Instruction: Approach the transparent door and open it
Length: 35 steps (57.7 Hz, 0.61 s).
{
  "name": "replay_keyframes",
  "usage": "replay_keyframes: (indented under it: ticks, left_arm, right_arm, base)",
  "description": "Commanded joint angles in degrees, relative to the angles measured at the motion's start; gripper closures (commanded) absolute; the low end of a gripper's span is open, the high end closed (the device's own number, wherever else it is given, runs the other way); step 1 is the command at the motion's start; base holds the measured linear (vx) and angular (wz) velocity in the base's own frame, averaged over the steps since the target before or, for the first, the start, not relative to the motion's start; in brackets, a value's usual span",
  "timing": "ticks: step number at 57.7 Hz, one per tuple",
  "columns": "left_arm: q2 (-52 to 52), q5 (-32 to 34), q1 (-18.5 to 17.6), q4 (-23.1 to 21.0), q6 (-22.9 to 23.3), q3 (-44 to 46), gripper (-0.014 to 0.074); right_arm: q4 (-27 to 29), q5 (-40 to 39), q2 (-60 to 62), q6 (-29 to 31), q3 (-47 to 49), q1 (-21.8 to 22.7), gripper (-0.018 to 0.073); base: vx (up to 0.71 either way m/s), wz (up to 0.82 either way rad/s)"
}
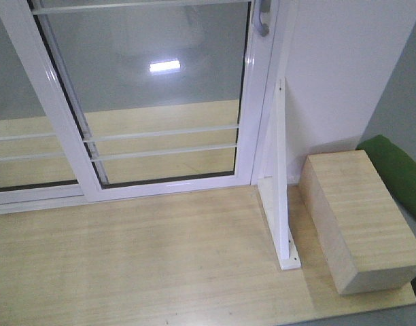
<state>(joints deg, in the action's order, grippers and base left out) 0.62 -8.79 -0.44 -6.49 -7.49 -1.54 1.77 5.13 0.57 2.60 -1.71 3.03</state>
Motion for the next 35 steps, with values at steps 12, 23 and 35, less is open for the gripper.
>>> replay_keyframes:
  ticks: [12, 23, 35]
  left_arm:
    - [0.8, 4.4, -0.1, -0.5, 0.1, -1.4, 0.0593]
    - [0.8, 4.4, -0.1, -0.5, 0.1, -1.4, 0.0593]
    - [0.8, 4.4, -0.1, -0.5, 0.1, -1.4, 0.0593]
  right_arm:
    - [-0.4, -4.5, 0.8, 0.4, -0.8, 0.2, 0.0559]
    - [-0.4, -4.5, 0.8, 0.4, -0.8, 0.2, 0.0559]
    - [-0.4, -4.5, 0.8, 0.4, -0.8, 0.2, 0.0559]
  base:
    - [0.53, 0.20]
    - [0.45, 0.18]
    - [0.34, 0.11]
